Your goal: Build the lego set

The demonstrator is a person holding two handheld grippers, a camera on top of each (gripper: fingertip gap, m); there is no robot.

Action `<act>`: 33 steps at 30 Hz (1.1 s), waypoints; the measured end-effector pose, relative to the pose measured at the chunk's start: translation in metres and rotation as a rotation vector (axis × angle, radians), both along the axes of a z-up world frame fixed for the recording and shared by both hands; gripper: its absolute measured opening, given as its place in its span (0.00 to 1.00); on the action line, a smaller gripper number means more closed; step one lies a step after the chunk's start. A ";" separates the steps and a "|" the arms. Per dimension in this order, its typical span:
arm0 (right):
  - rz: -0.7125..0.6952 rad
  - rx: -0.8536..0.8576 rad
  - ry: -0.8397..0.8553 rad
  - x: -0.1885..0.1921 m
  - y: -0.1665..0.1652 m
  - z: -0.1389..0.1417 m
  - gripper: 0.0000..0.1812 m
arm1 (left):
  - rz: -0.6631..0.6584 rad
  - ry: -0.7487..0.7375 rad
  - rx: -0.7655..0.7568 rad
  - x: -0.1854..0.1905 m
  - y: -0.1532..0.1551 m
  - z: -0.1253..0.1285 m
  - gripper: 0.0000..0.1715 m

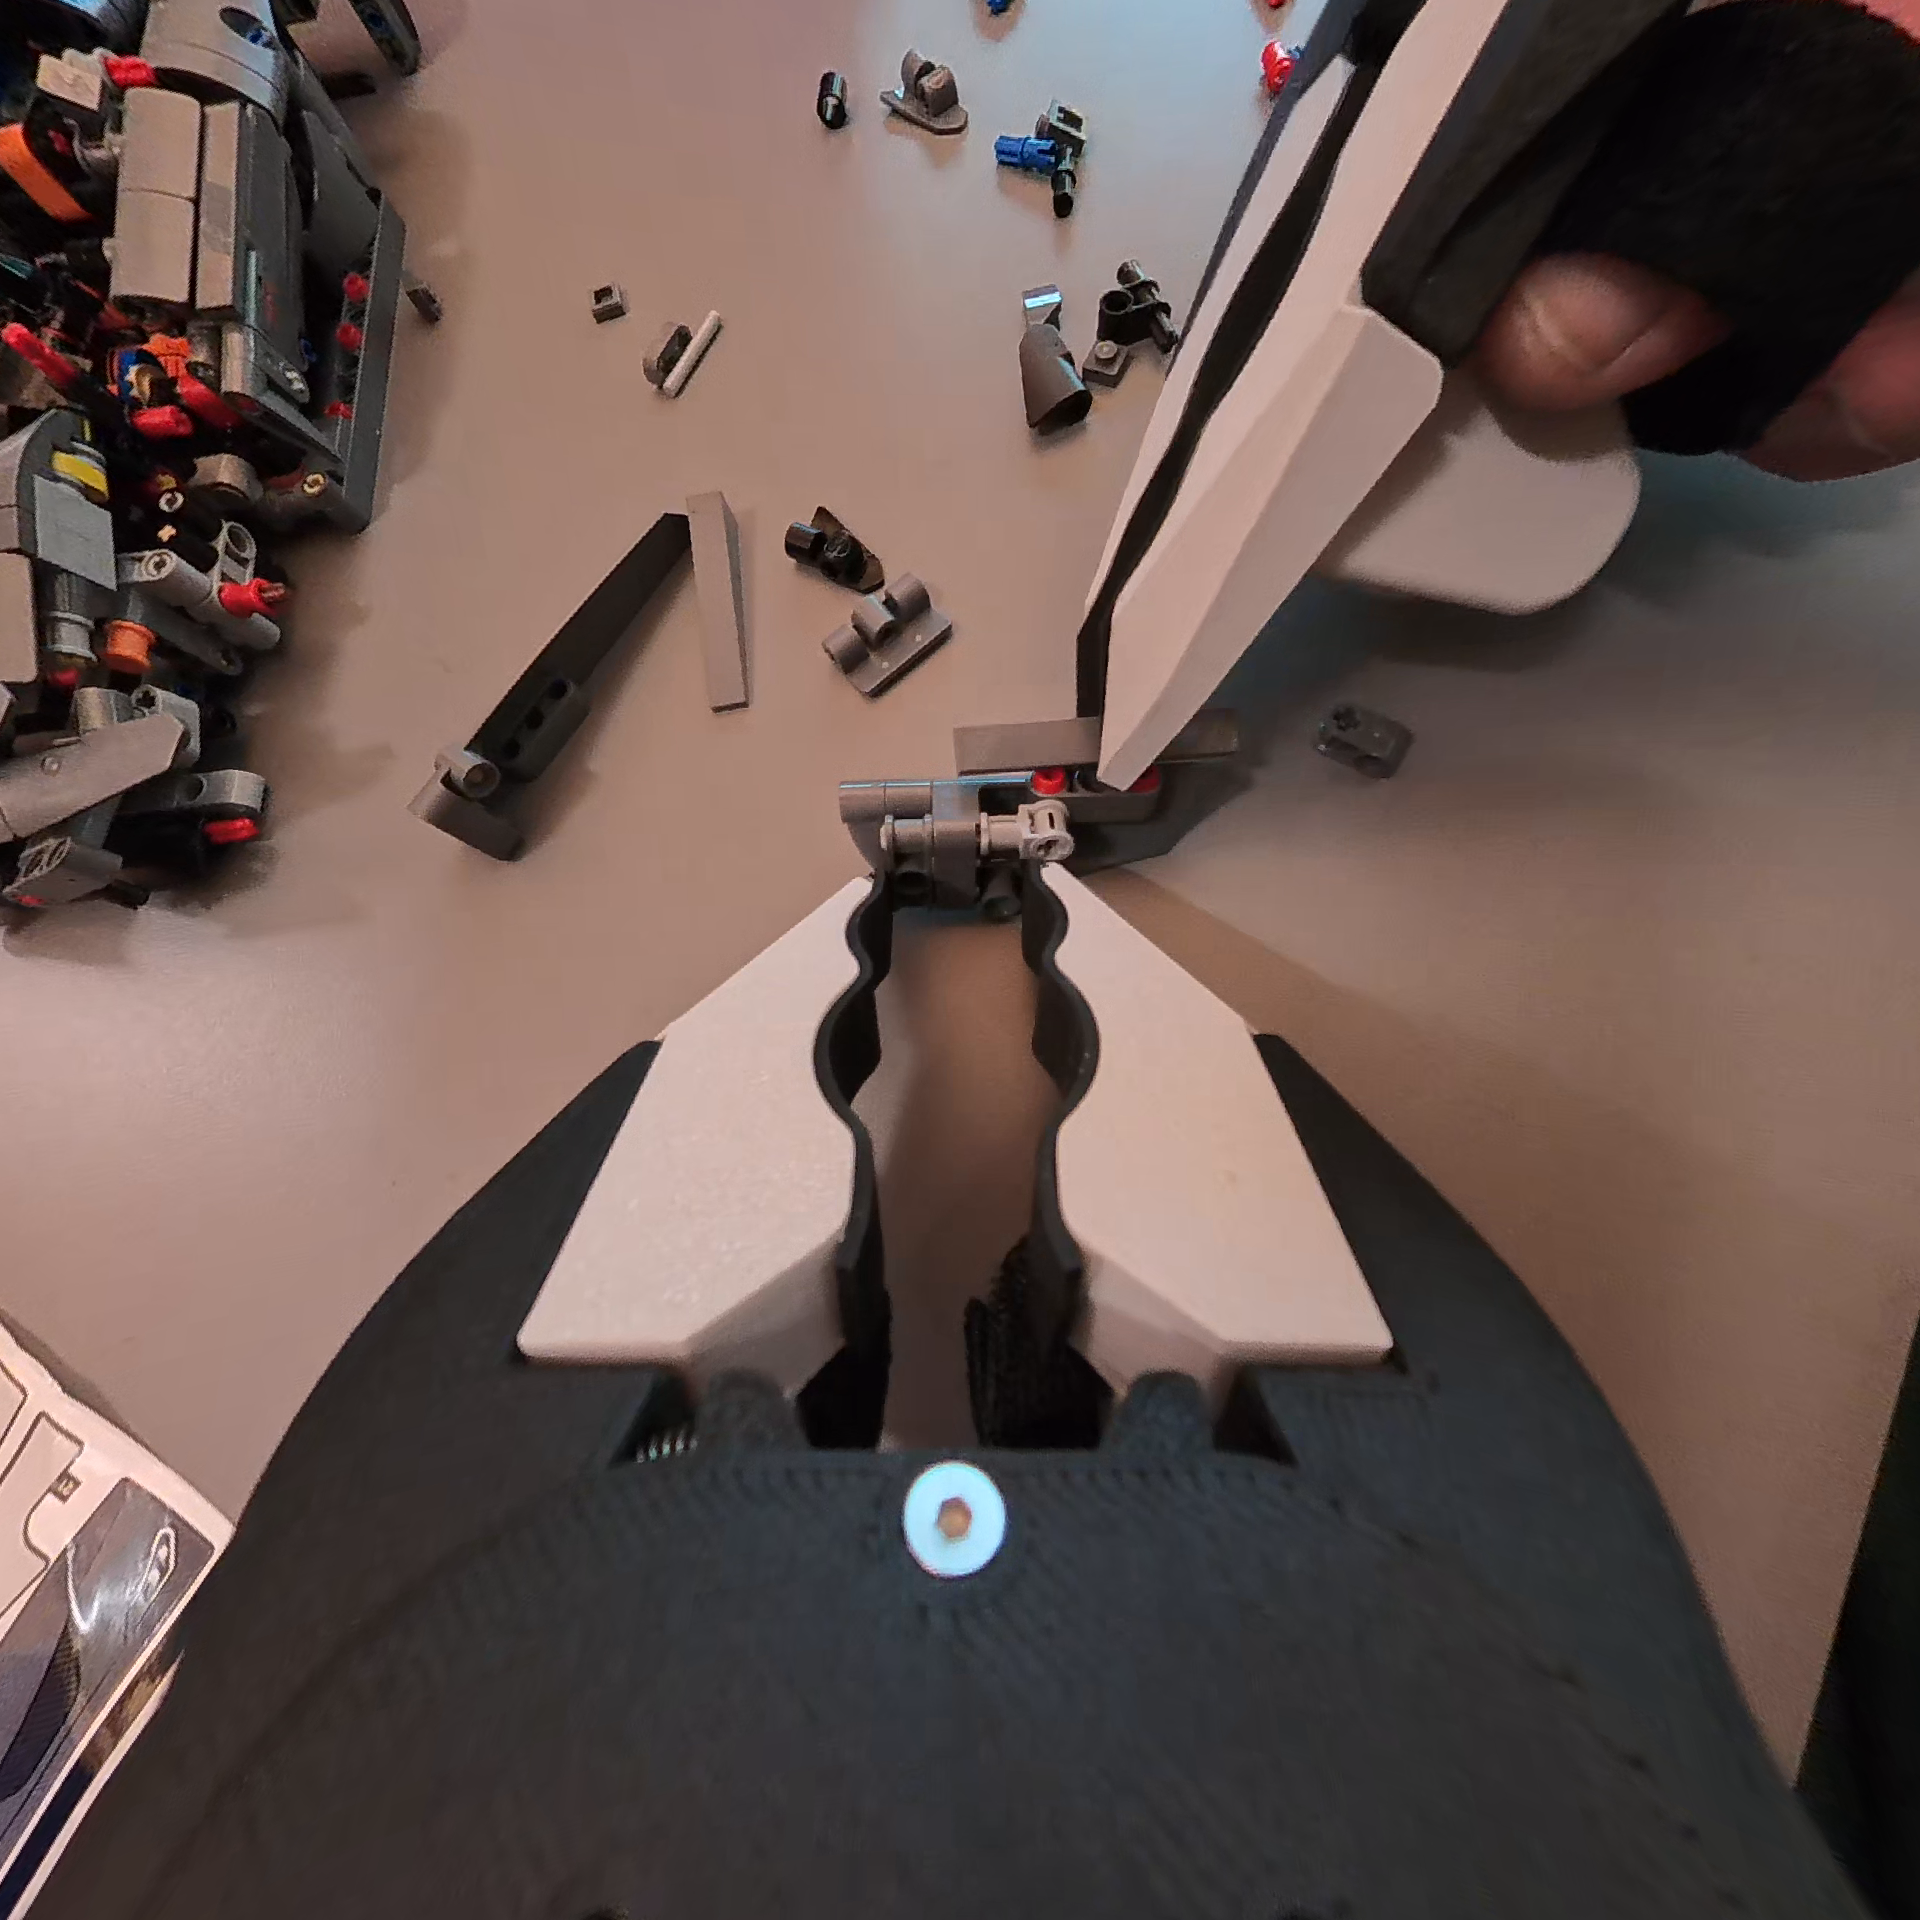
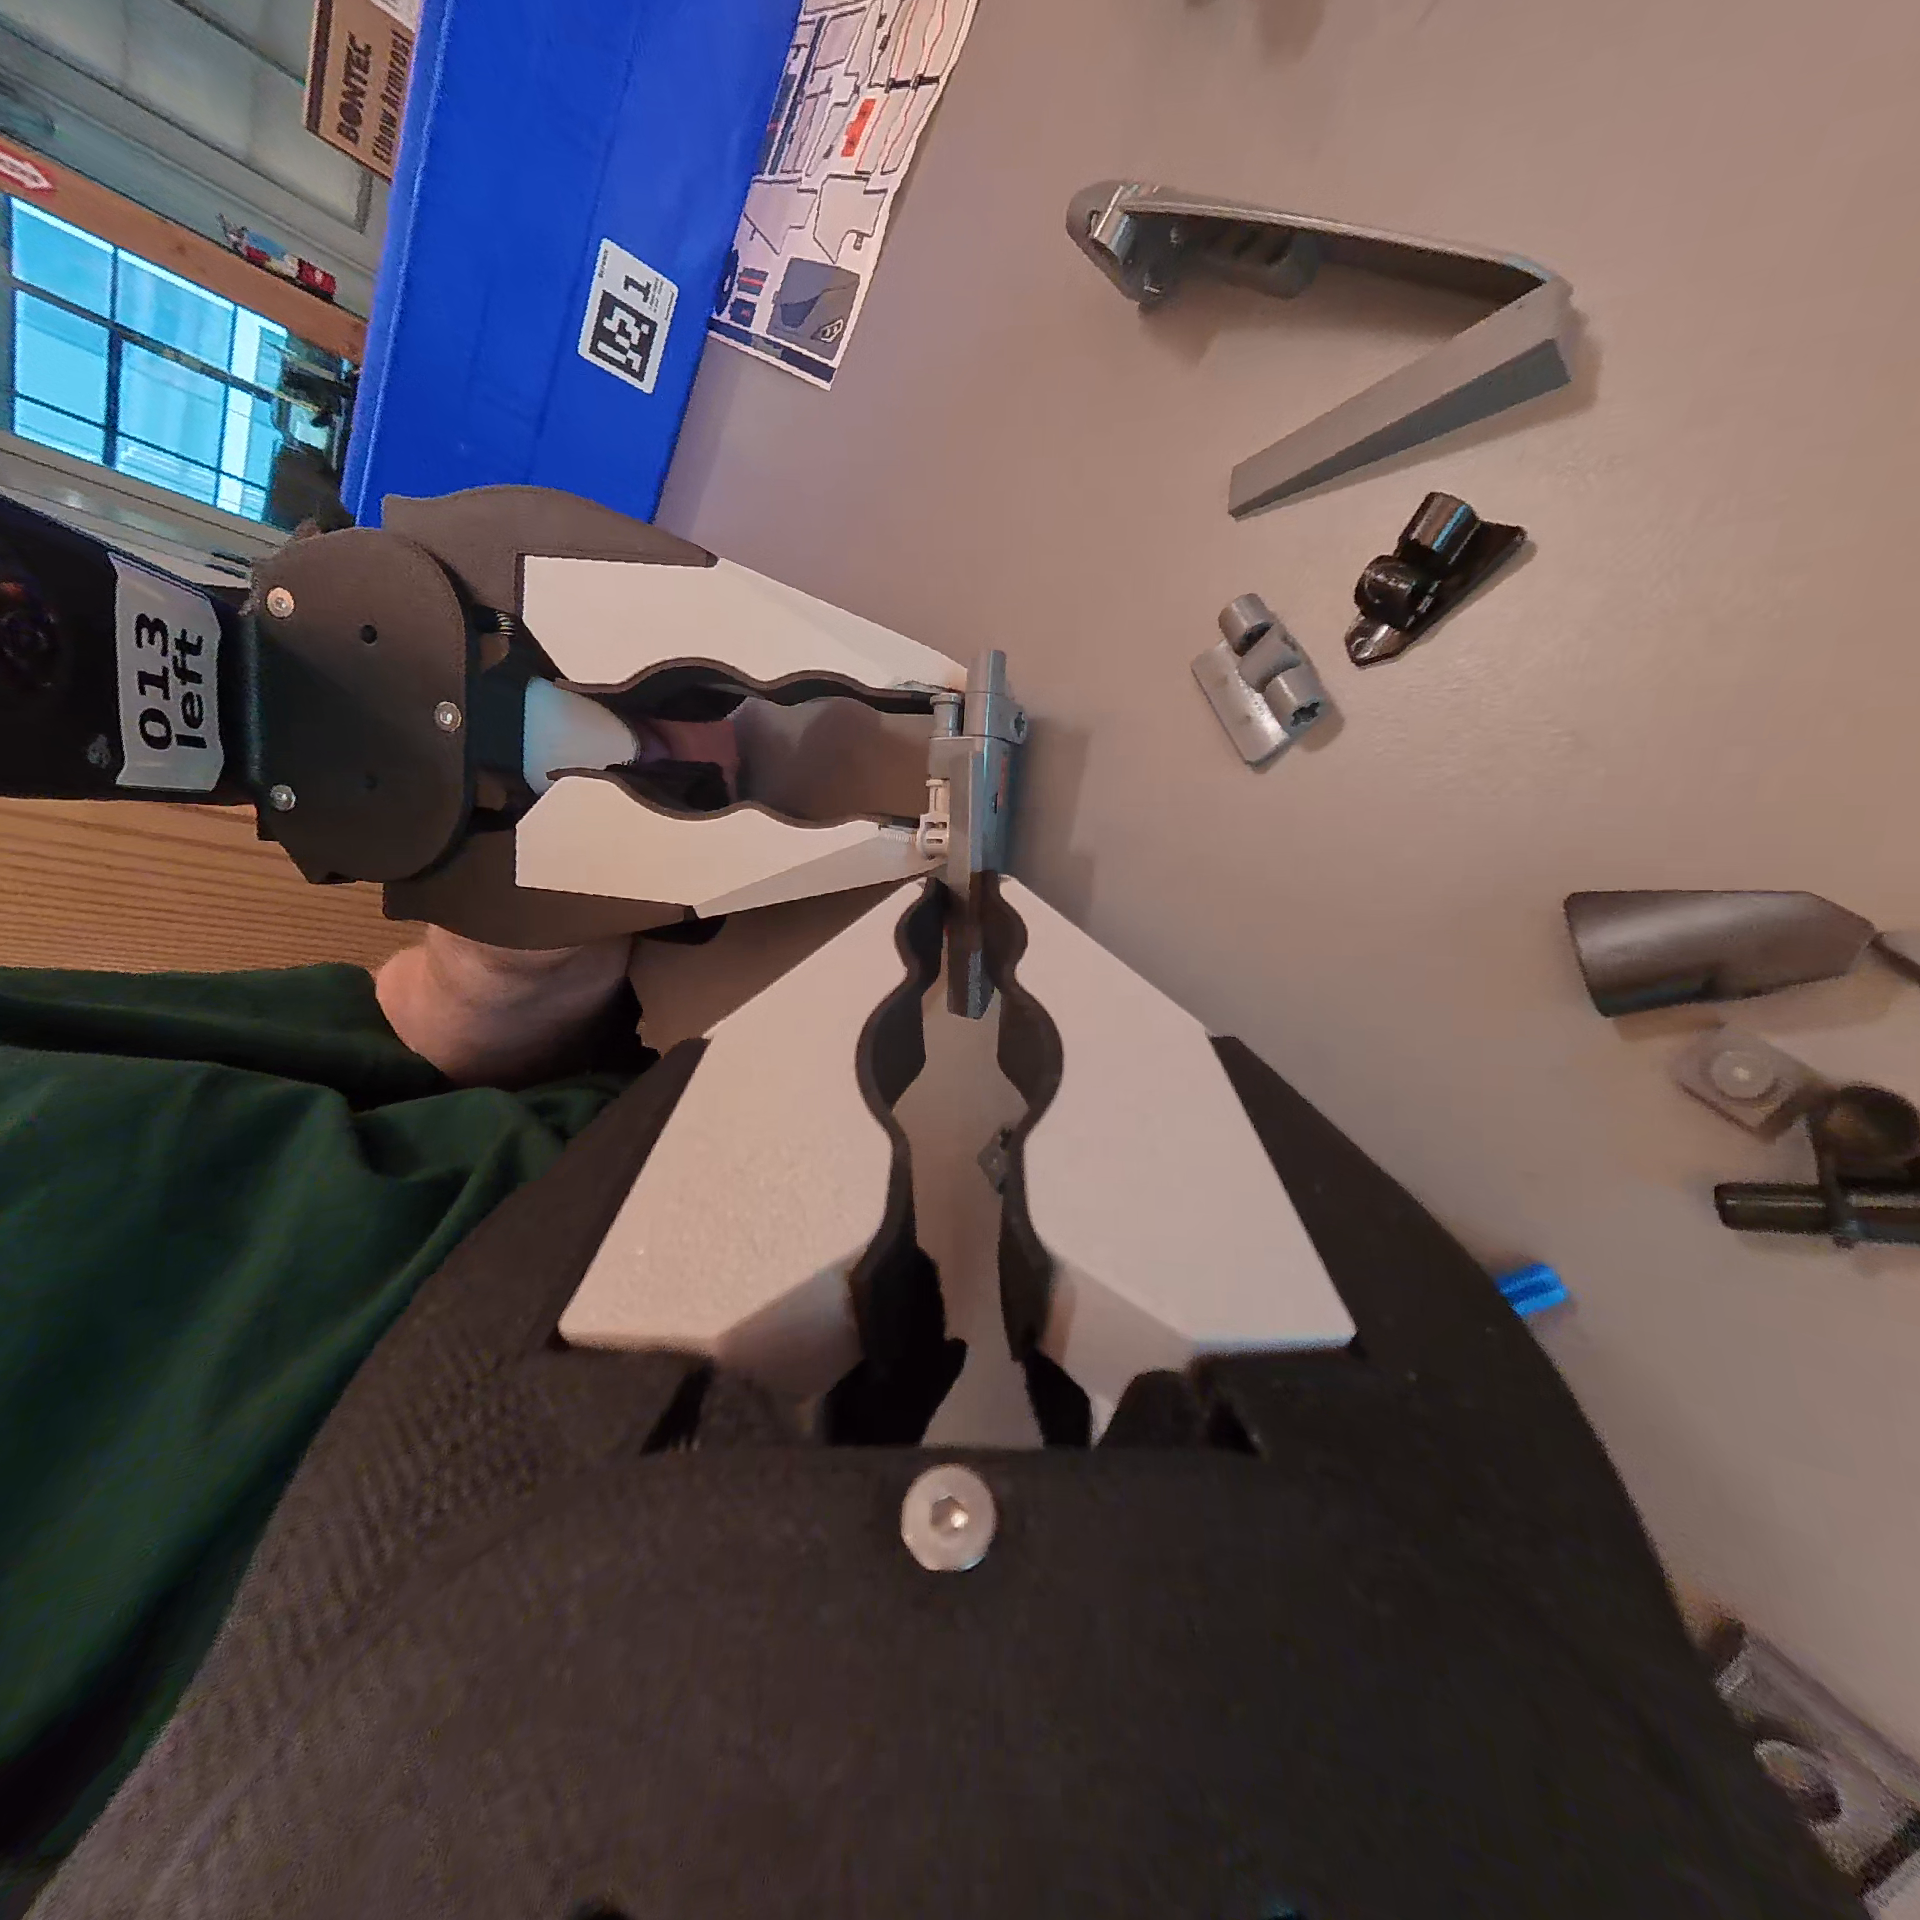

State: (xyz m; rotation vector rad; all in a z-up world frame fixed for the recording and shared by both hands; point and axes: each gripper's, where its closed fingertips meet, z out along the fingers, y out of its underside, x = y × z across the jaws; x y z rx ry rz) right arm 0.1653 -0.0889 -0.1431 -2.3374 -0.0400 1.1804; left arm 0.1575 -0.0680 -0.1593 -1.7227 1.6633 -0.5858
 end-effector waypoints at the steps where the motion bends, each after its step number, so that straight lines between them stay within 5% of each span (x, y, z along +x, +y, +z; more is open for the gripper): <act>1: -0.001 -0.004 0.009 0.000 0.000 0.000 0.03 | 0.000 0.000 -0.001 0.000 0.000 0.000 0.13; 27: -0.015 0.041 -0.154 -0.006 -0.002 0.003 0.11 | 0.000 0.000 0.006 0.000 0.000 0.000 0.13; 33: -0.002 0.083 -0.303 -0.008 -0.002 0.000 0.12 | 0.000 0.000 0.007 0.000 0.000 0.000 0.13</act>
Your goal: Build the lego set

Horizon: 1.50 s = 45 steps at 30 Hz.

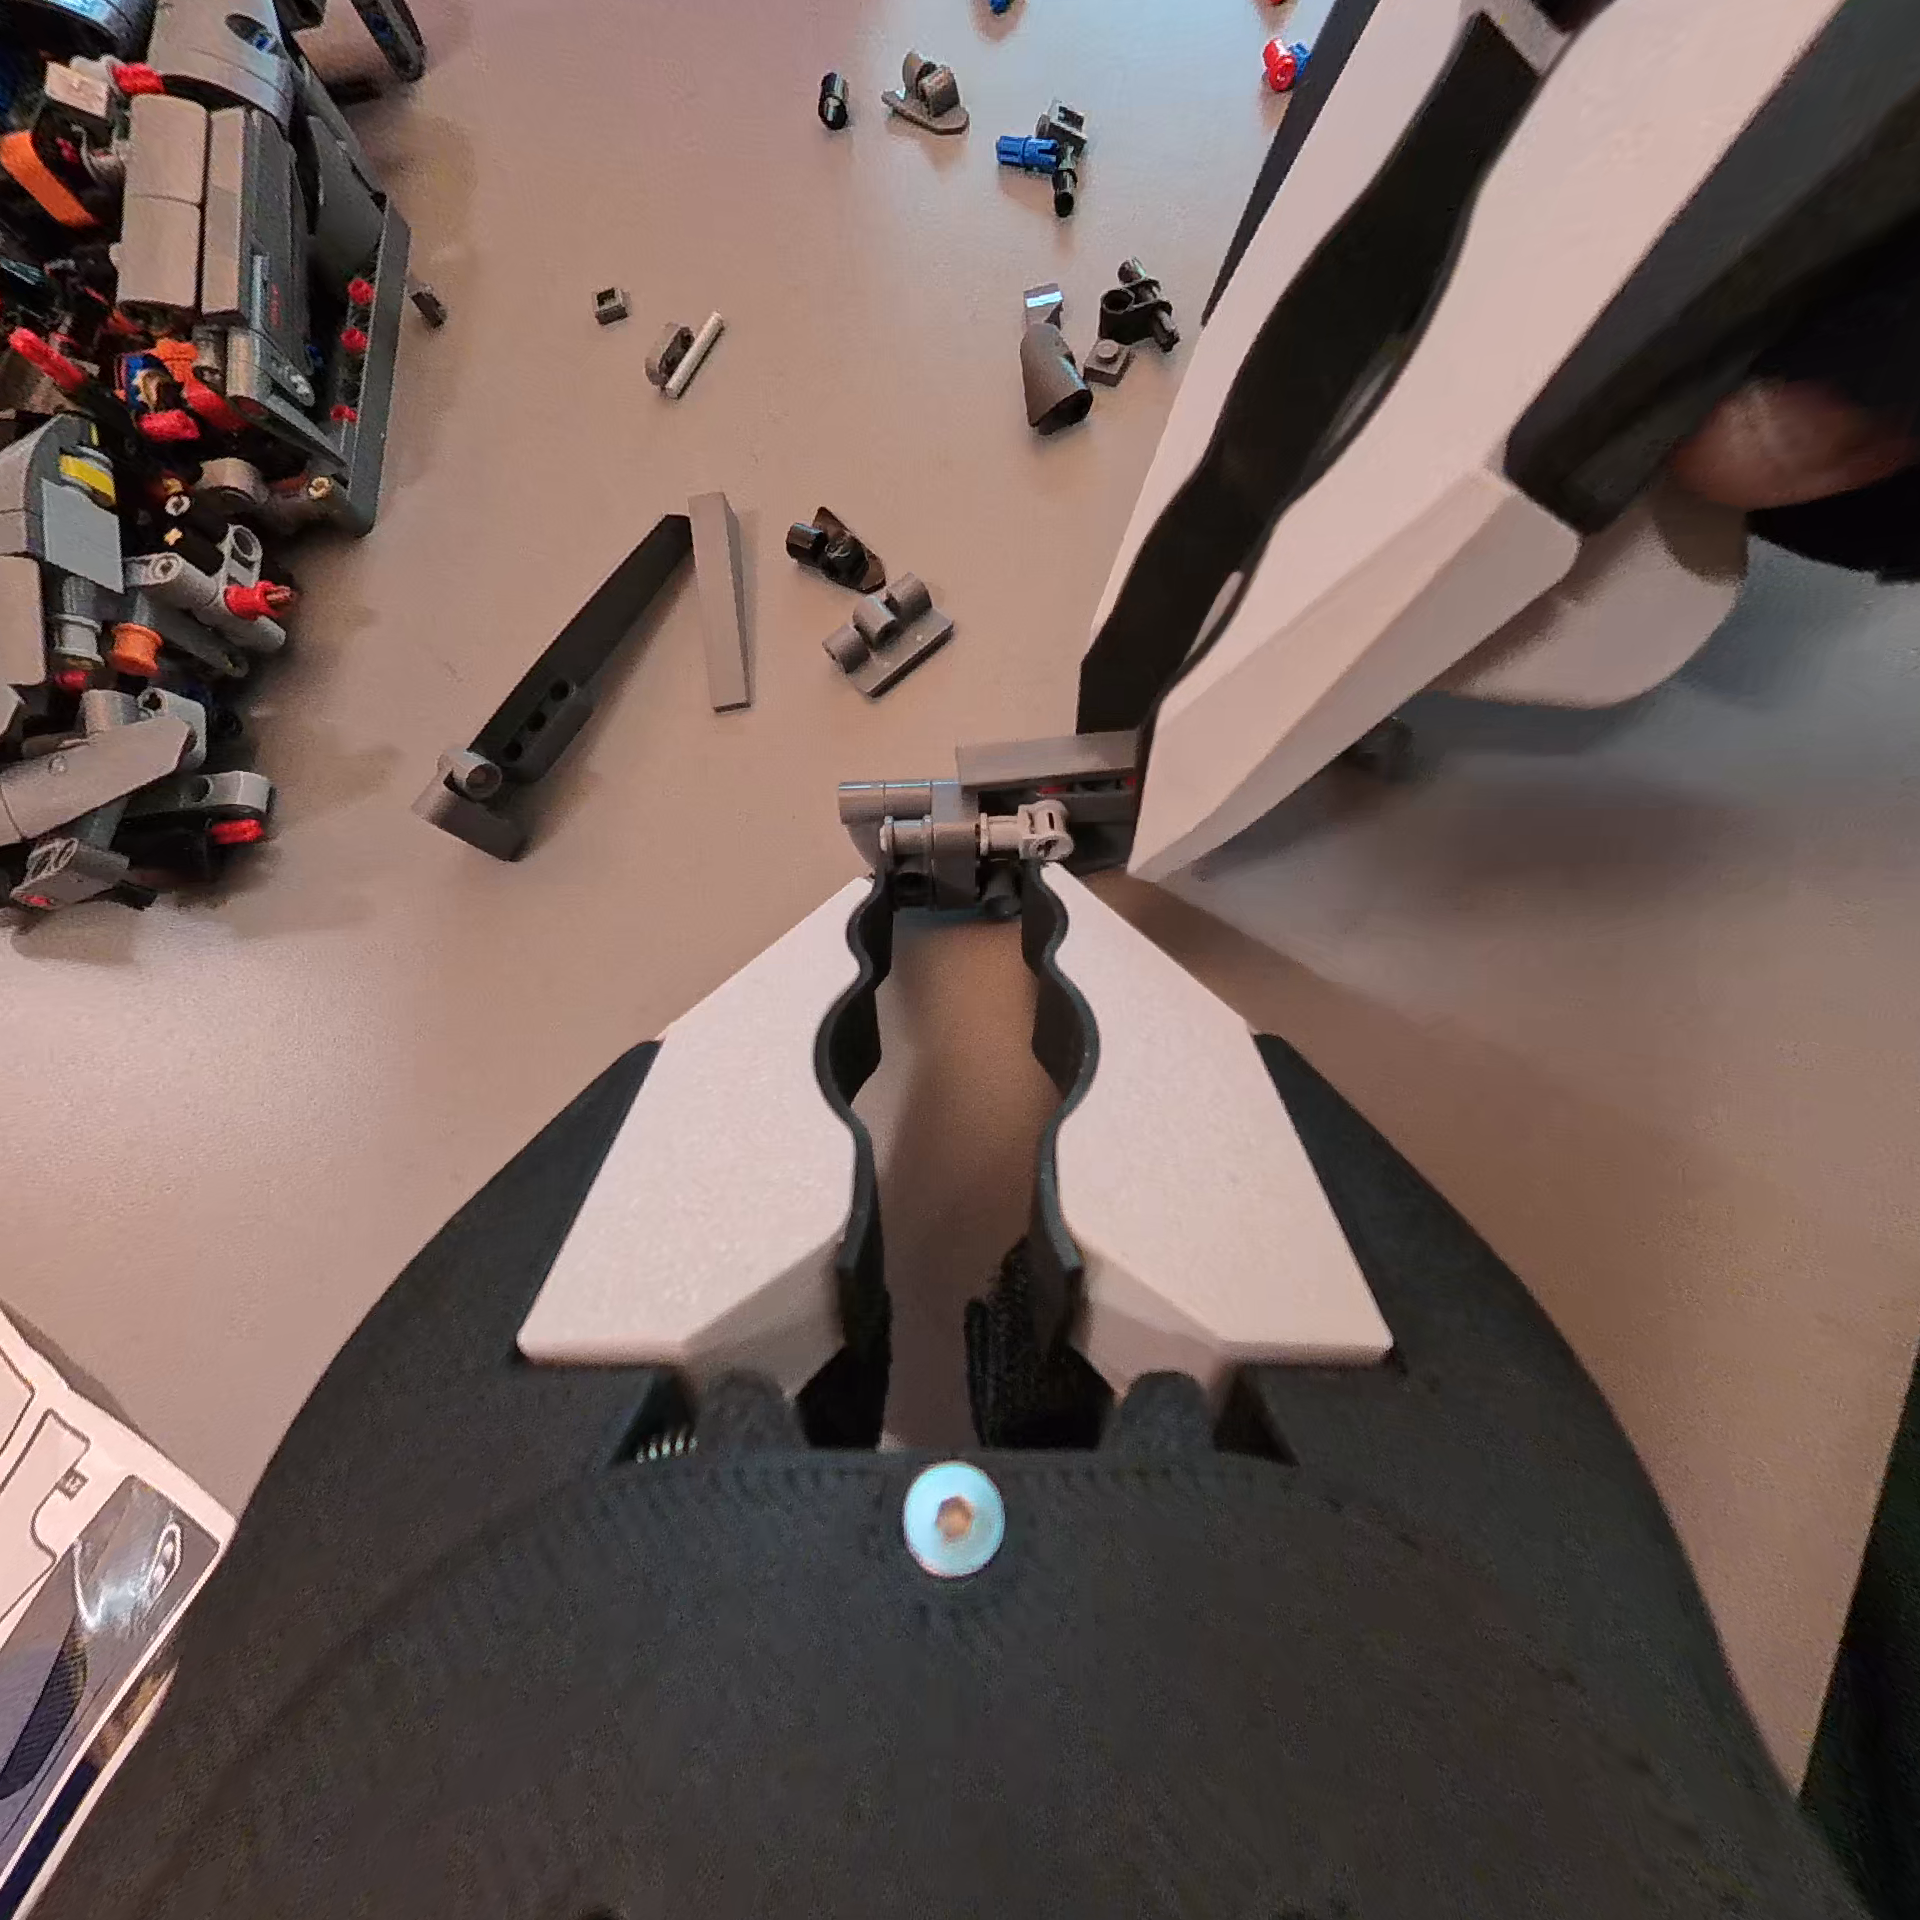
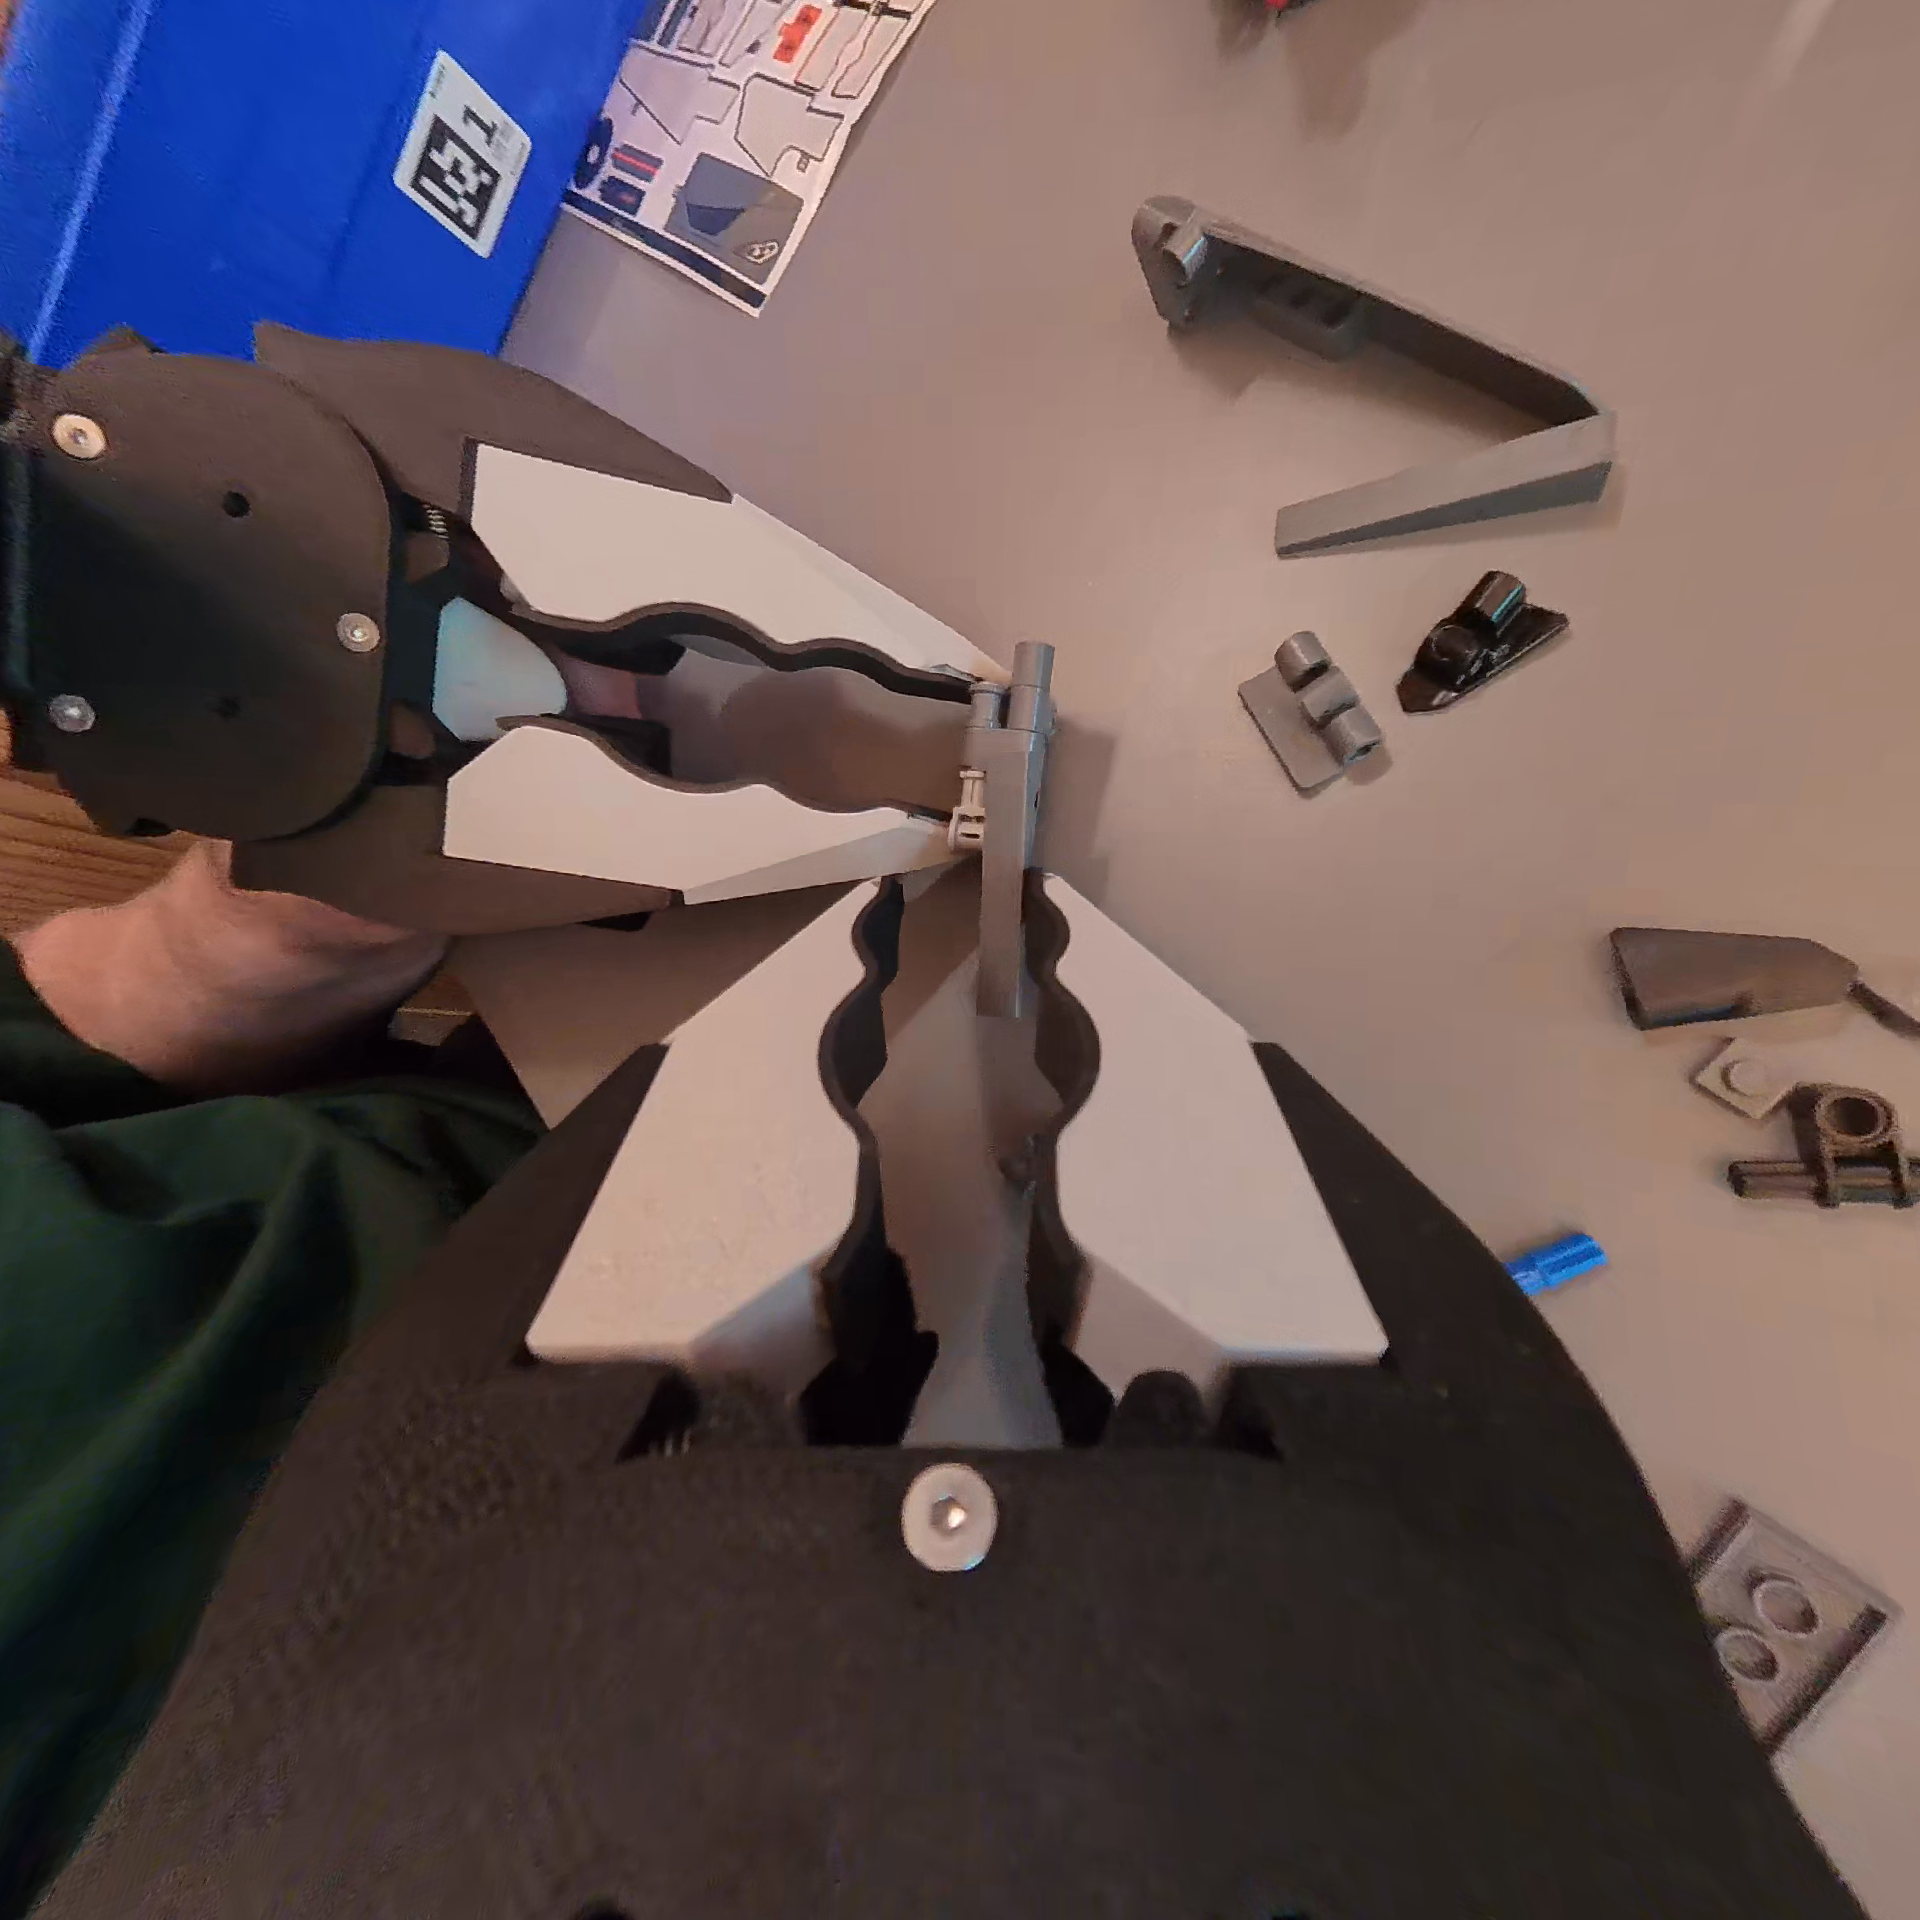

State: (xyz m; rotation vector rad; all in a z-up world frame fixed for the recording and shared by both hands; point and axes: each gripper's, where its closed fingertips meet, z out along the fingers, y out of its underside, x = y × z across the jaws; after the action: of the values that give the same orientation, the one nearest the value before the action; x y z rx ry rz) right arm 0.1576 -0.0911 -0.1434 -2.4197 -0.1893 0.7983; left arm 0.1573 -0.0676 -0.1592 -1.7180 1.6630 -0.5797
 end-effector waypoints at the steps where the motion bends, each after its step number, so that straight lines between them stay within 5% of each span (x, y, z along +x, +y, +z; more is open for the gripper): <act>1: 0.002 -0.001 -0.008 -0.001 0.000 -0.001 0.13 | 0.000 0.000 0.001 0.000 0.000 0.000 0.13; 17: -0.022 0.024 -0.029 -0.001 -0.001 -0.001 0.13 | -0.003 0.000 0.003 0.000 -0.001 0.000 0.13; 45: -0.149 -0.044 0.306 0.008 0.004 0.006 0.03 | -0.008 0.000 0.003 0.000 -0.001 0.000 0.13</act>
State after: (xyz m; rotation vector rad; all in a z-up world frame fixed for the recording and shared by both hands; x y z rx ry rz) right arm 0.1658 -0.0868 -0.1374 -2.2836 0.1279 1.0973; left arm 0.1576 -0.0686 -0.1593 -1.7095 1.6707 -0.5806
